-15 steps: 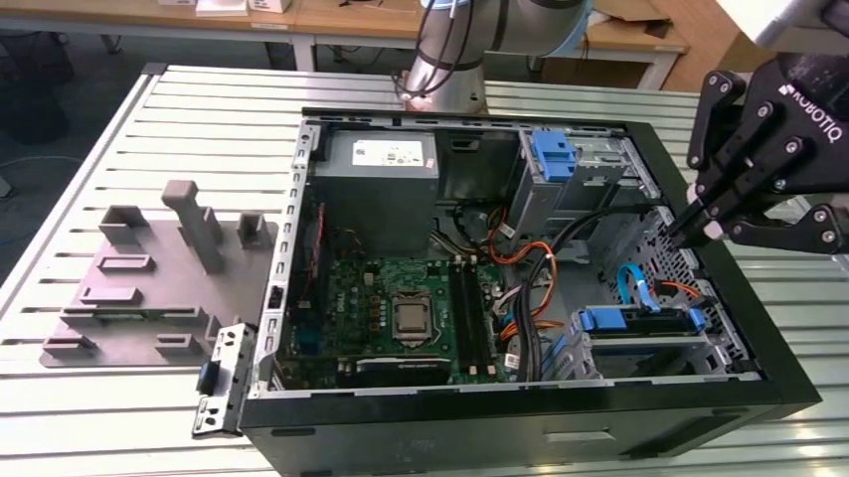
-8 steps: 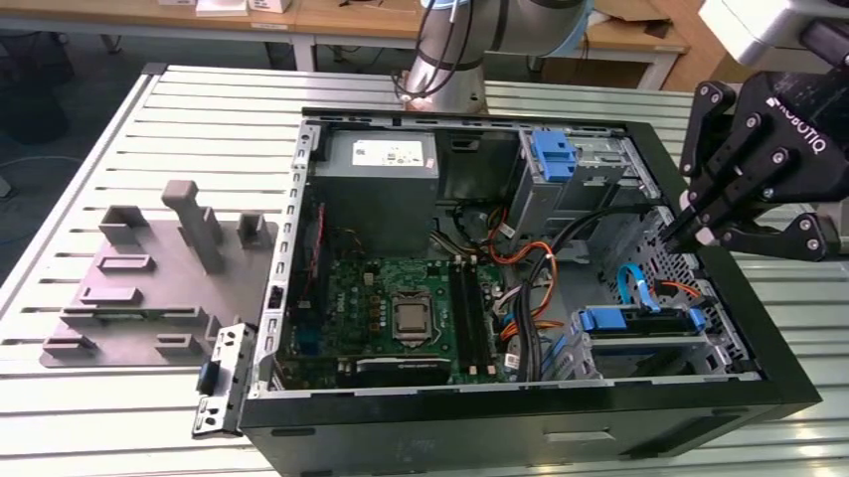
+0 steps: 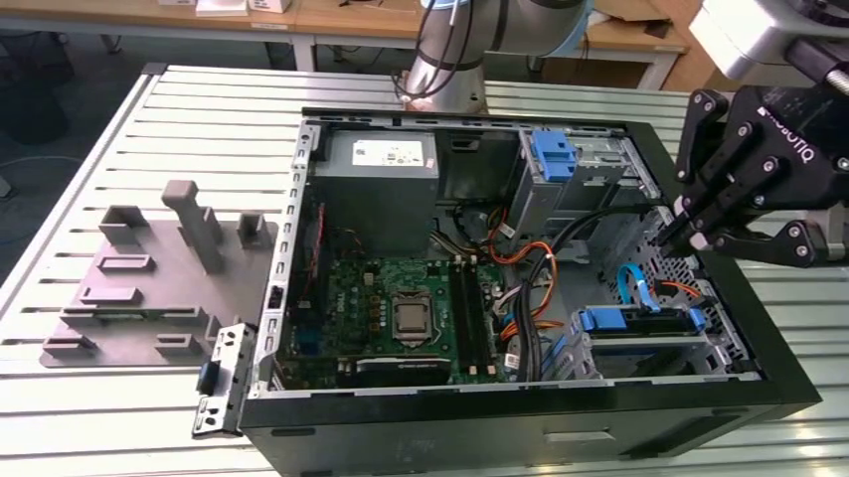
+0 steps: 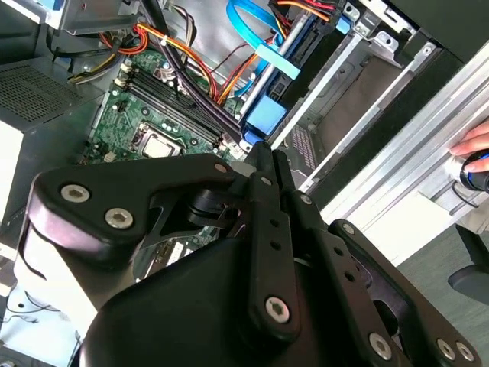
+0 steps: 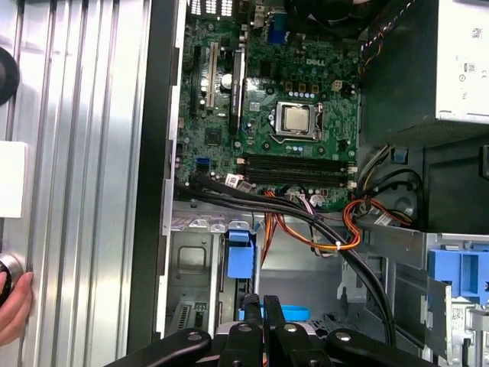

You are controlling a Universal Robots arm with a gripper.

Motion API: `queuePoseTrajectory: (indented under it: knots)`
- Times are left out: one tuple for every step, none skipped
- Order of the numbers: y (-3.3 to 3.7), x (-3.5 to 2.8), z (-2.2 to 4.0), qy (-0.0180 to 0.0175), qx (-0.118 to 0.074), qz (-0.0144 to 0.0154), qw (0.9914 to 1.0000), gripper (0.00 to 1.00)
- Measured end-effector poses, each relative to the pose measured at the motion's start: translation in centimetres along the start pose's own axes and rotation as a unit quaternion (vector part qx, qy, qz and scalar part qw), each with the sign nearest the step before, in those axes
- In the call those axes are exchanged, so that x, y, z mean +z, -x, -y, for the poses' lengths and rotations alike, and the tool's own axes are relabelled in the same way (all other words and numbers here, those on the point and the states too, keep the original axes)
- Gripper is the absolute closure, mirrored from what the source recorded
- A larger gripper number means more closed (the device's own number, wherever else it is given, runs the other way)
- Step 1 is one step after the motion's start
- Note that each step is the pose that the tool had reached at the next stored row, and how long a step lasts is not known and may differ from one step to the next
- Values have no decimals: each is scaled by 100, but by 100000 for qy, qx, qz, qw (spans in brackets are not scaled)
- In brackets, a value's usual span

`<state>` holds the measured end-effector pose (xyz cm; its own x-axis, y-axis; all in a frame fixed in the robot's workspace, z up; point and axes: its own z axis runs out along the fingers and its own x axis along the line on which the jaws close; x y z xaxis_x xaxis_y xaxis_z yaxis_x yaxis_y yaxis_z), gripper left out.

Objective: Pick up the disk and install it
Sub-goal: 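Insert the second disk wire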

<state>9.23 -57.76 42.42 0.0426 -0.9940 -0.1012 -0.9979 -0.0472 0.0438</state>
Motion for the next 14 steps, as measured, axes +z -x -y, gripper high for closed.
queuePoseTrajectory:
  knots:
    - [0,3,1,2,1,1,100000,84]
    - [0,4,1,1,1,-4,100000,84]
    - [0,4,2,2,-2,-16,100000,84]
    - [1,4,2,2,-4,-19,100000,84]
    - [1,6,2,1,-6,-10,100000,84]
    - [1,9,2,2,-6,-11,100000,84]
    - [7,10,1,2,-6,-11,100000,84]
    - [7,10,1,2,-7,-13,100000,84]
    - [8,10,1,3,-5,-13,100000,84]
    - [8,11,1,1,-5,-10,100000,84]
    - [8,11,1,1,-4,-11,100000,84]
    - [8,11,1,1,-6,-12,100000,84]
    - [8,11,1,3,-6,-10,100000,84]
    - [8,11,1,2,-7,-11,100000,84]
